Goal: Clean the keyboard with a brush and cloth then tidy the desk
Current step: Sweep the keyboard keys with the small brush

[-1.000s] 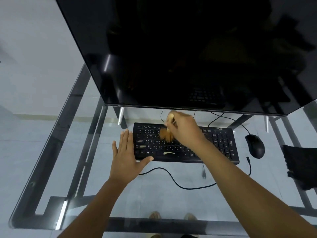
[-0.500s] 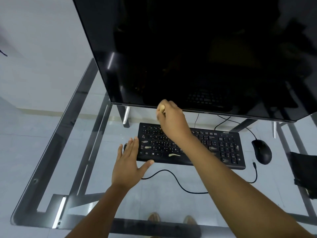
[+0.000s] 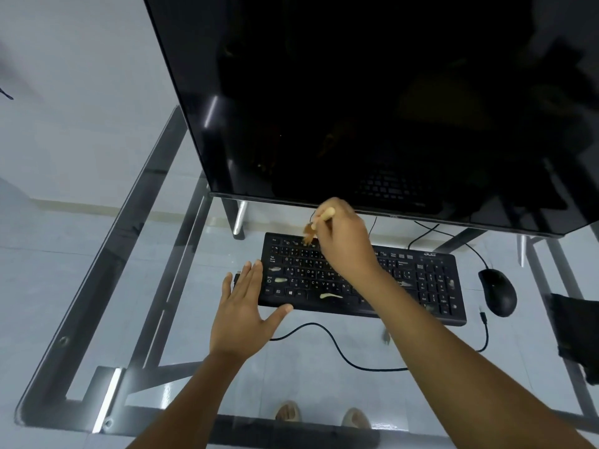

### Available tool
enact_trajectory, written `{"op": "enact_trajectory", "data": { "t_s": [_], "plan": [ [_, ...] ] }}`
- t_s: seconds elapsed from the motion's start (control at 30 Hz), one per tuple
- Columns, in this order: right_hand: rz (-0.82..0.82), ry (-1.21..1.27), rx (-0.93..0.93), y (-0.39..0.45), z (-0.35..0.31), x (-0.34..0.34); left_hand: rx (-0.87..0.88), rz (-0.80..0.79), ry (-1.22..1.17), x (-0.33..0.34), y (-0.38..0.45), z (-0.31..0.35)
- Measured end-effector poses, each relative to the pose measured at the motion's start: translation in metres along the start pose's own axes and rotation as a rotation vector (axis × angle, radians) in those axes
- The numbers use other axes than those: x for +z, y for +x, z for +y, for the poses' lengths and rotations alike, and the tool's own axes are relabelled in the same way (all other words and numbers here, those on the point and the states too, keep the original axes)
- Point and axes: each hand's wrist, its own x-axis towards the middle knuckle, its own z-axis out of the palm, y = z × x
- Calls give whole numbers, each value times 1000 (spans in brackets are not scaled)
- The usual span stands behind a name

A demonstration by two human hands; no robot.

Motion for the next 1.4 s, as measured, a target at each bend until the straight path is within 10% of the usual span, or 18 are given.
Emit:
{"op": "enact_trajectory", "data": {
  "t_s": [0.13, 0.27, 0.53, 0.73, 1.4],
  "plan": [
    [-173, 84, 103, -16, 4, -14, 0, 35, -20, -3, 0, 2],
    [103, 150, 155, -29, 5, -25, -10, 9, -26, -1, 0, 1],
    [-197, 309, 121, -70, -31, 25, 17, -14, 24, 1, 0, -1],
    [111, 205, 161, -56, 6, -6, -4, 9, 1, 1, 1, -2],
    [72, -68, -66, -2, -11, 5, 17, 11, 42, 5, 1, -3]
  ]
}}
